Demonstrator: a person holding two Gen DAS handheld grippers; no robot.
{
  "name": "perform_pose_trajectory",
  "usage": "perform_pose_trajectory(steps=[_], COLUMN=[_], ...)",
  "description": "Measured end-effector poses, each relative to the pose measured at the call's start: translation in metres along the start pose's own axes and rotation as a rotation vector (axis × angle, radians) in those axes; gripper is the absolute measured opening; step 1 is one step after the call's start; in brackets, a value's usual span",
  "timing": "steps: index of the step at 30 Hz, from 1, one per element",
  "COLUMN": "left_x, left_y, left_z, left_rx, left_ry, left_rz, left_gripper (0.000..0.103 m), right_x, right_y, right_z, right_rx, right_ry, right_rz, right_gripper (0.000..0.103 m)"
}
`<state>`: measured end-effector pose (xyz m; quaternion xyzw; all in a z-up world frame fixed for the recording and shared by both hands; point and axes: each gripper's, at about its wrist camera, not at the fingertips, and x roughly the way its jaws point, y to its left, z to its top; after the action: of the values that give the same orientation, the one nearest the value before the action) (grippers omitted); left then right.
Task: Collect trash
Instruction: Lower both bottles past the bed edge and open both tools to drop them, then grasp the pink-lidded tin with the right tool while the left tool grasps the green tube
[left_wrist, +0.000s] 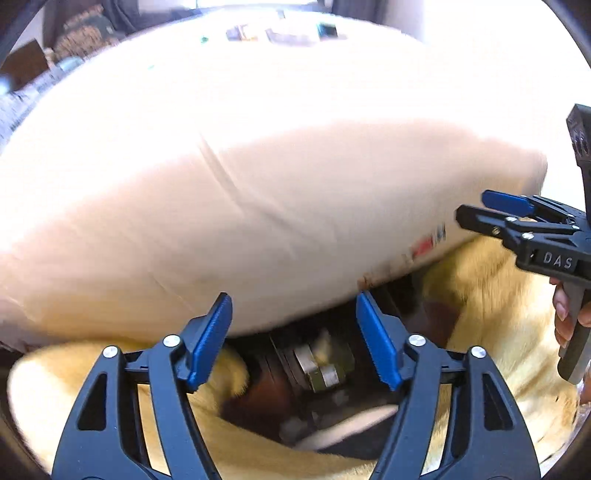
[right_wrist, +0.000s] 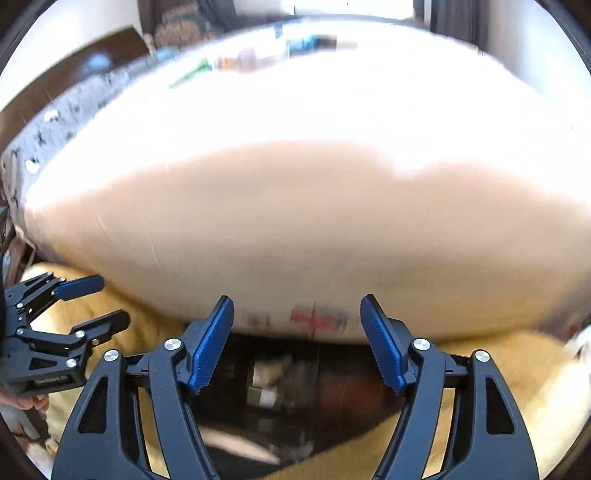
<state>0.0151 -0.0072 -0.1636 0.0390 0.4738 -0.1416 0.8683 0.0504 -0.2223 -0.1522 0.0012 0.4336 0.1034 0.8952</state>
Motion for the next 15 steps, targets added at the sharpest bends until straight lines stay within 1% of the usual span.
perform_pose_trajectory(steps=[2, 4, 7, 10, 12, 13, 15], left_x=[-0.015, -0.026, -0.031, -0.03, -0.025, -0.023, -0.015], left_y=[0.007, 0.015, 0.027, 0.043, 0.054, 0.06, 0.075], left_z=[0.015, 0.031, 0.051, 0.075, 0.095, 0.102, 0.118], left_rx=[-0.004, -0.007, -0.005, -0.014, -0.026, -0.032, -0.053], left_ry=[-0.063, -0.122, -0.171, -0.199, -0.204, -0.204, -0.209], left_rz=[0.029, 0.061, 0.111, 0.152, 0.157, 0.158, 0.166], left_gripper=[0.07, 0.074, 0.077, 0.08, 0.08, 0.08, 0.08], right_x=[-0.011, -0.017, -0.014, 0.0, 0.012, 0.012, 0.024], right_y=[0.003, 0.005, 0.01, 0.009, 0.009, 0.009, 0.012], right_z=[0.017, 0.035, 0.063, 0.088, 0.105, 0.105, 0.121], right_rx=[-0.026, -0.052, -0.056, -0.049, -0.043, -0.043, -0.031], right_ry=[-0.07, -0.117, -0.155, -0.159, -0.156, -0.156, -0.149], right_rz=[-0.029, -0.053, -0.038, -0.029, -0.016, -0.016, -0.008], right_gripper=[0.075, 0.076, 0.077, 0.078, 0.081, 0.084, 0.086])
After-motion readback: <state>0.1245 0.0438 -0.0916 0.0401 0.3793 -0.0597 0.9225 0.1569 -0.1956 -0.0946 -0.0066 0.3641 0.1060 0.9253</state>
